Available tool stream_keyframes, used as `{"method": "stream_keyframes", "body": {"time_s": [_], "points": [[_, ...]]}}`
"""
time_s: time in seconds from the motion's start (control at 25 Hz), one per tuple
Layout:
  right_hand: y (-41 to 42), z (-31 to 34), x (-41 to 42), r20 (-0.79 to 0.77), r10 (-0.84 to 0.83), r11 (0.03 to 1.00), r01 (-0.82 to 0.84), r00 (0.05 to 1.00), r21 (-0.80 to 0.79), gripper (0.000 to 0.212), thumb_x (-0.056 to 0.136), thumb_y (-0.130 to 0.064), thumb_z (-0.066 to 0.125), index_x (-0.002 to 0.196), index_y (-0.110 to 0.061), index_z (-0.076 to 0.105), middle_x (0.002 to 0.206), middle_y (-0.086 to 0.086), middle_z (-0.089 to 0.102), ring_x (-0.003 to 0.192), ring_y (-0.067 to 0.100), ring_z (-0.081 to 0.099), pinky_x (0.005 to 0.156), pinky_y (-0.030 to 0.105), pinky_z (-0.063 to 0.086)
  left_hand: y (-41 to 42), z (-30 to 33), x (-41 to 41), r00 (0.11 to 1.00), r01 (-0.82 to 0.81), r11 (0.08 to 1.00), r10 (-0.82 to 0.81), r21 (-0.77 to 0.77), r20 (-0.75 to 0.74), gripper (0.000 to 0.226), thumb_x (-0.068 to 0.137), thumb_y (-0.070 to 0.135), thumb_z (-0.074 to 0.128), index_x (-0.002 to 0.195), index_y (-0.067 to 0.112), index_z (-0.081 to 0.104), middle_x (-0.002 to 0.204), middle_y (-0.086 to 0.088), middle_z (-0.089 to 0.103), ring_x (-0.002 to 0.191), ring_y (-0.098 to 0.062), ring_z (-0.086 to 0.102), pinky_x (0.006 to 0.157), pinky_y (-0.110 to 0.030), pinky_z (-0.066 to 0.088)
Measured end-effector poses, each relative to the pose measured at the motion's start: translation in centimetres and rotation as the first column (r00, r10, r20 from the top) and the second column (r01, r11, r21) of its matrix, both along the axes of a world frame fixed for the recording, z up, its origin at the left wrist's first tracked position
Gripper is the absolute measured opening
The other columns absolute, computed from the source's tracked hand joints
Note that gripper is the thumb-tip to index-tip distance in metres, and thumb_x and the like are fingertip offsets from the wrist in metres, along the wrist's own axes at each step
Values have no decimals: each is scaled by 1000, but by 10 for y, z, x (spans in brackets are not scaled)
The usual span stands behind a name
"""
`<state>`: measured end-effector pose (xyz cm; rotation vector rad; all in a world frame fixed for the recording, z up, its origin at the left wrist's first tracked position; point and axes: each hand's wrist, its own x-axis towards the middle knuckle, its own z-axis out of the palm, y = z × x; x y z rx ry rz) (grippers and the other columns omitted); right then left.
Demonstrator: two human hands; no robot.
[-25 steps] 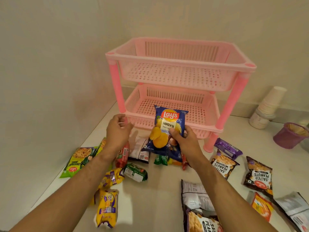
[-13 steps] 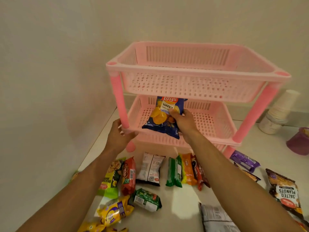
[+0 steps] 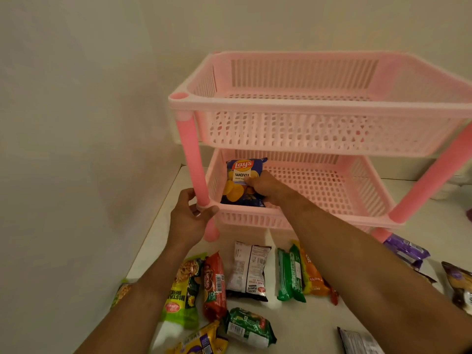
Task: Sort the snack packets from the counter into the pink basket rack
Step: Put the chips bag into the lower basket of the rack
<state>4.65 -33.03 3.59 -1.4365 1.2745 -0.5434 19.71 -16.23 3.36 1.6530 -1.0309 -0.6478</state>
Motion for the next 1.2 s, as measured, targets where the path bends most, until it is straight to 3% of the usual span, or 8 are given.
{"method": "stream_keyframes", "body": {"time_s": [0.08,0.2,0.32,0.44,0.52,0.8,0.96,1.2], "points": [[-3,-3,7,-64,52,999,-52,997,-7,36,100,-24,53,130,-5,56,126,20,63,113,40,60,95,49,51,-1,1,0,1000,-3,1000,3,1,-3,56,77,17,79,124,18,48,129,1,59,108,-24,63,91,-49,54],[-3,-5,10,-425,15,982,-94,905,-165,54,95,-40,58,136,-7,48,133,16,57,116,33,57,86,37,50,2,4,-2,1000,-3,1000,3,2,-15,55,77,15,79,124,16,49,128,0,59,109,-25,63,91,-52,53],[-3,-4,6,-527,-118,907,-125,842,-403,82,87,-44,61,152,-11,23,153,15,30,139,35,32,108,45,38,2,5,-3,1000,8,1000,-8,-2,-15,56,77,14,78,125,13,49,130,-2,59,110,-26,63,91,-52,53],[-7,5,7,-584,72,789,-404,809,-463,77,88,-44,61,153,-23,25,162,7,15,149,28,14,117,44,22,2,3,-3,1000,8,1000,-8,2,-20,56,78,14,77,126,14,49,130,-1,59,110,-25,63,92,-51,53],[-8,7,10,-624,224,741,-547,749,-390,70,87,-43,64,147,-17,38,158,12,26,145,33,23,114,45,29,1,3,-2,1000,5,1000,-6,-8,-30,55,77,16,78,124,16,49,129,1,59,110,-24,63,91,-49,54],[-4,1,17,-665,249,755,-571,704,-322,86,78,-45,71,148,-13,35,155,10,31,142,30,29,113,41,30,2,-1,0,999,-4,1000,4,-26,-36,52,75,16,80,116,24,50,120,7,60,106,-23,63,90,-46,54],[12,17,15,-628,234,786,-525,742,-328,38,70,-52,61,93,-21,60,109,16,55,103,29,54,92,42,49,6,4,-2,999,2,1000,-2,-9,-45,54,77,13,78,121,17,49,124,3,59,112,-26,61,92,-47,53],[74,26,-13,-221,-46,752,-112,974,-649,53,92,-42,61,136,-14,54,144,7,51,132,27,46,107,39,38,36,1,-1,993,-38,999,35,20,111,63,79,34,75,132,18,46,139,0,50,130,-17,44,105,-39,40]]}}
